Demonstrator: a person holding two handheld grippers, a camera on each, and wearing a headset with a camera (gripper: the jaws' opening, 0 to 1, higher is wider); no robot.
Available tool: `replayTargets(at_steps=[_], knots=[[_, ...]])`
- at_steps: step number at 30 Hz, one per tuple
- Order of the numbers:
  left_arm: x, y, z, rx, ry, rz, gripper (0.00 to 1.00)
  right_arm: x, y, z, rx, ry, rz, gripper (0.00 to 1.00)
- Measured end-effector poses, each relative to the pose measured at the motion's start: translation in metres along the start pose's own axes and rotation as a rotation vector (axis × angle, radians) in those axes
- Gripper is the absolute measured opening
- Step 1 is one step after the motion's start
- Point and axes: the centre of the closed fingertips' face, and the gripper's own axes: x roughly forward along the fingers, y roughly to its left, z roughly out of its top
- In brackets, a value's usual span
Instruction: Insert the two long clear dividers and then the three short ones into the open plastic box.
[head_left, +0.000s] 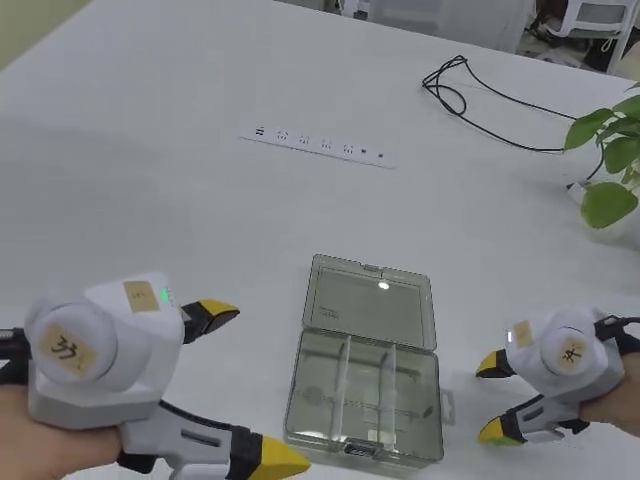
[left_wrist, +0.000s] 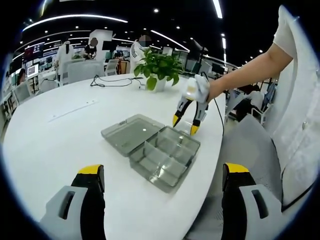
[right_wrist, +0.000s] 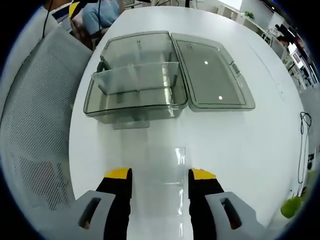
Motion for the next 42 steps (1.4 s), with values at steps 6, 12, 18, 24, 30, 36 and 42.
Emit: replayTargets(at_steps=[6,12,18,24,30,36,42], knots=[[0.003,0.002,0.000,-0.004,0.000,-0.004,1.00,0.000,-0.003,-0.001,-0.024,0.011,-0.016,0.41],[0.006,0.002,-0.001,-0.006,-0.001,-0.010,1.00,0.000,-0.004,-0.001,-0.027,0.012,-0.022,0.38],[0.007,0.002,-0.001,-0.006,0.002,-0.013,1.00,0.000,-0.005,0.000,-0.032,0.018,-0.023,0.33],[0.008,0.002,0.000,0.001,0.003,-0.019,1.00,-0.001,-0.004,0.001,-0.030,0.019,-0.028,0.33],[0.008,0.001,0.001,0.007,0.004,-0.024,1.00,-0.006,-0.004,0.005,-0.021,-0.001,-0.058,0.32],[0.008,0.001,0.004,0.020,-0.001,-0.032,1.00,-0.021,-0.005,0.013,-0.004,-0.039,-0.107,0.32],[0.009,-0.002,0.011,0.028,-0.007,-0.043,1.00,-0.038,0.002,0.022,-0.012,-0.058,-0.158,0.32]])
